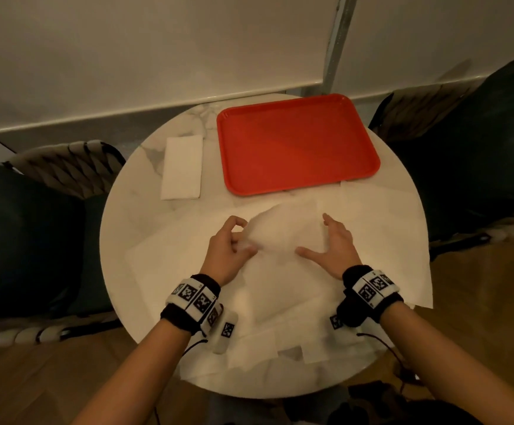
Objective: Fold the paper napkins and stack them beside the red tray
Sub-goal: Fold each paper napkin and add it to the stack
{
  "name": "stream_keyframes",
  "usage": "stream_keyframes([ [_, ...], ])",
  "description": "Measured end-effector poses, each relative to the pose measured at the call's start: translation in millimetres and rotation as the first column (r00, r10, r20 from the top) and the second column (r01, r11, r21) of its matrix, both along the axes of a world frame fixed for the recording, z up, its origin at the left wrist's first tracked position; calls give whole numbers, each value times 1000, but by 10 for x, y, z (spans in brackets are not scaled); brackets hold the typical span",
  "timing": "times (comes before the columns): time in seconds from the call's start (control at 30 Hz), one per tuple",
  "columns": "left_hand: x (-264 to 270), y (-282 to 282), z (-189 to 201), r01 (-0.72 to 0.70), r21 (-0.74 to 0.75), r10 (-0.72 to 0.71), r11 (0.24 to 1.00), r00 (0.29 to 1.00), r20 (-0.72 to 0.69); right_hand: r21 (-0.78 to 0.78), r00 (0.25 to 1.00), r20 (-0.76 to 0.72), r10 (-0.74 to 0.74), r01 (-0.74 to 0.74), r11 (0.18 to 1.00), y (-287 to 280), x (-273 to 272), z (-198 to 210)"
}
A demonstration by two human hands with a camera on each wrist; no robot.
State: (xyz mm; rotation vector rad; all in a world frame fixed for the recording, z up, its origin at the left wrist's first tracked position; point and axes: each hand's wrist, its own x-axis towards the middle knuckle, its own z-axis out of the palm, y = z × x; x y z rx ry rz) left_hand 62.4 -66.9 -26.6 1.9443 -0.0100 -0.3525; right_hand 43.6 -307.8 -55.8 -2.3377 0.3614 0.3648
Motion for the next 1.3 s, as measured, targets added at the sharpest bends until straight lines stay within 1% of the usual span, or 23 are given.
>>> stream_keyframes([
  [0.03, 16, 54, -14, -32, 9, 32, 999, 999, -2, 26, 1000, -13, -3, 4, 1000, 29, 51, 25],
  [0.07, 31, 112, -26, -79, 6, 79, 997, 997, -21, 104, 999, -5, -37, 37, 994, 71, 91, 48],
  [0.13, 52, 226, -56, -179, -4, 178, 984, 980, -90, 298, 992, 36, -121, 105, 949, 177, 128, 92],
  [0.17, 64, 285, -68, -225, -10, 223, 974, 967, -122, 349, 987, 67, -147, 115, 930, 237, 146, 106],
  [0.23, 81, 388, -77, -292, -29, 284, 956, 944, -167, 403, 975, 123, -185, 121, 907, 357, 194, 130],
  [0.3, 86, 456, -15, -318, -65, 300, 946, 933, -197, 405, 966, 179, -187, 101, 909, 532, 255, 198],
  [0.37, 106, 507, 13, -319, -129, 286, 939, 932, -225, 382, 962, 223, -156, 61, 922, 730, 313, 256],
  [0.47, 128, 580, 81, -303, -219, 260, 927, 944, -205, 353, 955, 281, -94, -12, 935, 1045, 370, 323],
  [0.6, 147, 656, 173, -268, -274, 225, 924, 958, -177, 369, 951, 309, 5, -125, 921, 1448, 359, 376],
  [0.63, 148, 680, 185, -270, -292, 221, 918, 957, -188, 384, 952, 306, 23, -145, 912, 1532, 351, 391],
  [0.73, 161, 780, 209, -296, -397, 202, 869, 944, -262, 427, 960, 272, 66, -182, 886, 1733, 351, 427],
  [0.8, 175, 867, 221, -301, -399, 206, 866, 943, -263, 415, 962, 247, 119, -216, 884, 1828, 364, 445],
  [0.87, 209, 962, 195, -296, -356, 219, 886, 945, -242, 413, 963, 221, 156, -237, 879, 1888, 396, 439],
  [0.9, 236, 1016, 171, -295, -322, 228, 900, 946, -232, 422, 967, 213, 143, -223, 879, 1902, 423, 434],
  [0.97, 301, 1135, 118, -301, -268, 247, 915, 945, -215, 433, 972, 226, 68, -162, 887, 1901, 506, 416],
  [1.03, 380, 1239, 119, -303, -276, 251, 912, 945, -209, 366, 964, 264, 35, -133, 921, 1874, 603, 390],
  [1.1, 452, 1333, 144, -279, -303, 223, 911, 953, -206, 283, 961, 268, 69, -147, 948, 1871, 670, 375],
  [1.13, 491, 1374, 149, -261, -304, 205, 916, 957, -204, 277, 964, 251, 90, -160, 947, 1883, 688, 376],
  [1.23, 609, 1458, 140, -212, -295, 153, 932, 966, -210, 345, 966, 218, 143, -213, 914, 1953, 709, 387],
  [1.3, 696, 1486, 139, -203, -278, 149, 939, 968, -202, 413, 969, 213, 128, -208, 887, 2011, 754, 366],
])
